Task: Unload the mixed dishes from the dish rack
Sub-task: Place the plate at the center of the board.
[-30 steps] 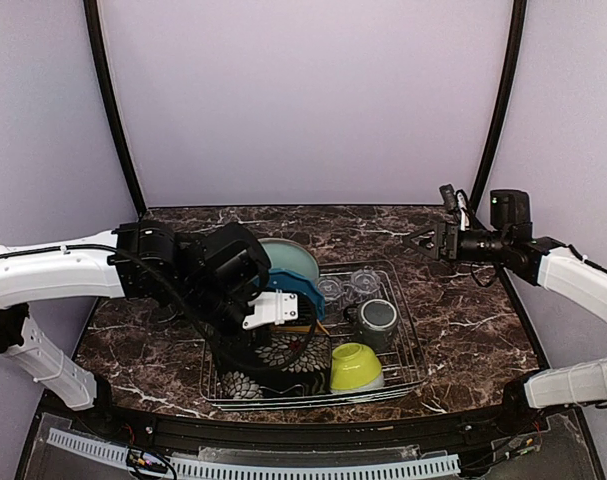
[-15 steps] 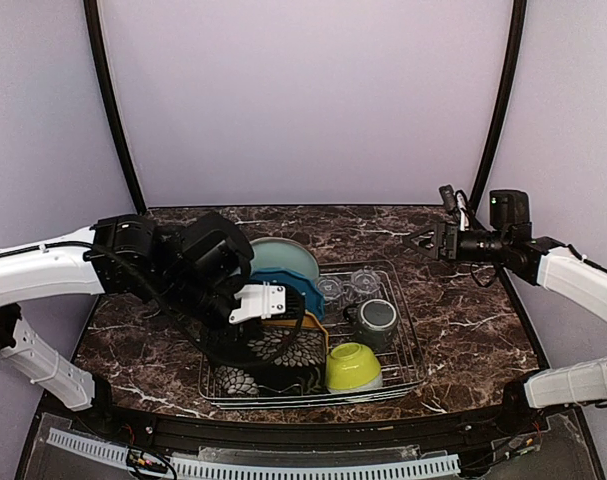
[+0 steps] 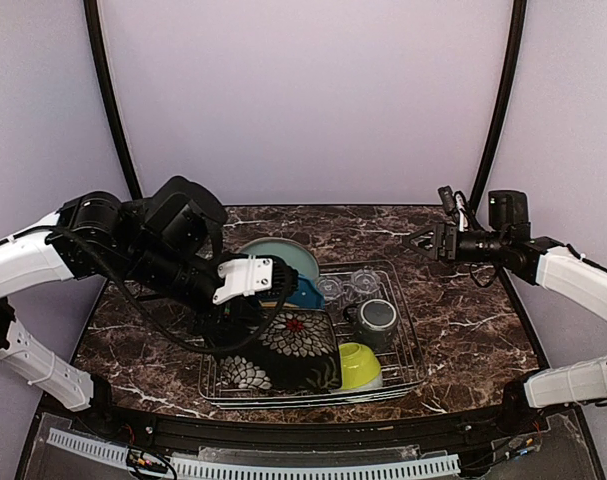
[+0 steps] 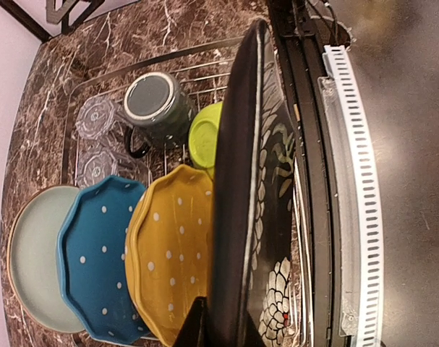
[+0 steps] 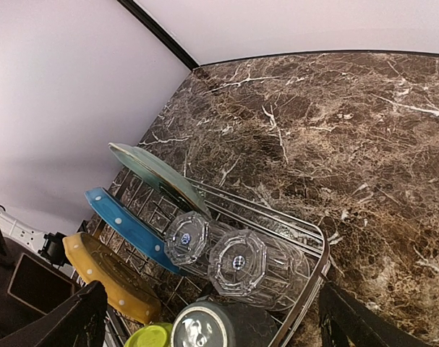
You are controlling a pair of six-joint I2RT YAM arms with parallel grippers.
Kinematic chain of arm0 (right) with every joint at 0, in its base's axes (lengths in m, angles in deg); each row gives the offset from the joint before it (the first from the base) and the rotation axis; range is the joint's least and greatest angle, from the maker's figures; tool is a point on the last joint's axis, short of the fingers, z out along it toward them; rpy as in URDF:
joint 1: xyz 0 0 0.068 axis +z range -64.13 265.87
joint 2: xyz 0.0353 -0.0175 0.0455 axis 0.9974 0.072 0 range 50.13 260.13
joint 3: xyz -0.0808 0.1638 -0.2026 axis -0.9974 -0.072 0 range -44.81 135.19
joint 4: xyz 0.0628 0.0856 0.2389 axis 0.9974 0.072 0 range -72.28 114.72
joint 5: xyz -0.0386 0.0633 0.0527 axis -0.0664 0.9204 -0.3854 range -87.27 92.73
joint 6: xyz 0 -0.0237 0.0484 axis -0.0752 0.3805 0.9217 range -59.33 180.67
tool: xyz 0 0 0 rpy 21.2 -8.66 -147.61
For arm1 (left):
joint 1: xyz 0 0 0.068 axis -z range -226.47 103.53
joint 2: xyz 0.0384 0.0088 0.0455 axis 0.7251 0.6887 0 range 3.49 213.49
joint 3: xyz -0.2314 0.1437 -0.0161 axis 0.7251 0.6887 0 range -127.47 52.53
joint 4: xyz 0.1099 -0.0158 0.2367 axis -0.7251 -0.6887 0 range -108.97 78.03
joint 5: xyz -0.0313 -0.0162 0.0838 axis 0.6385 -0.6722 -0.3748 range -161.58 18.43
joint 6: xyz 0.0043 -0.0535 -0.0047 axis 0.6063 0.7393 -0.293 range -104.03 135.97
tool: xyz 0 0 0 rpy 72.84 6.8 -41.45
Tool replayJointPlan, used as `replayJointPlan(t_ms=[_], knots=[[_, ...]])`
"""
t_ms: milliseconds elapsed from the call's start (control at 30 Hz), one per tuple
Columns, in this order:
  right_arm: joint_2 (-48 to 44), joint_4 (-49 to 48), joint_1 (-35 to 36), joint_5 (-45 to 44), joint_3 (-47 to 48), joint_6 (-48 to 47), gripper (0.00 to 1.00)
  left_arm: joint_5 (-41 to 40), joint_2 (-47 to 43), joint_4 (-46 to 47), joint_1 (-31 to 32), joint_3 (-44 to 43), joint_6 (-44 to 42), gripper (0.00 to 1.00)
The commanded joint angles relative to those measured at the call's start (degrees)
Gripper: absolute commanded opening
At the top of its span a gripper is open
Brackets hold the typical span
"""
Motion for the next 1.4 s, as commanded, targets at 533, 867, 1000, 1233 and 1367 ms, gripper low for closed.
replayJointPlan(t_ms=[533,867,1000,1233,1367], knots=[[-2.5,-2.3,-1.8,-0.6,1.7,0.4,0.99,13.0,-1.7,16.8,-7.5,-9.6,14.1,0.01],[-4.4,-2.4,-4.7,-0.2,1.5,0.8,0.99,15.6,6.1,28.8,-18.6,-17.3,30.2,0.01],[-3.6,-2.4,-5.1,0.0,1.4,1.4,0.99,15.8,8.2,34.6,-23.6,-20.3,37.1,0.01],[-3.5,-3.7,-5.4,0.9,0.6,2.2,0.99,13.6,13.3,40.9,-35.3,-24.3,51.1,0.01],[-4.1,-3.7,-5.6,0.9,0.1,2.1,0.99,10.9,16.8,42.6,-40.4,-24.7,55.2,0.01]])
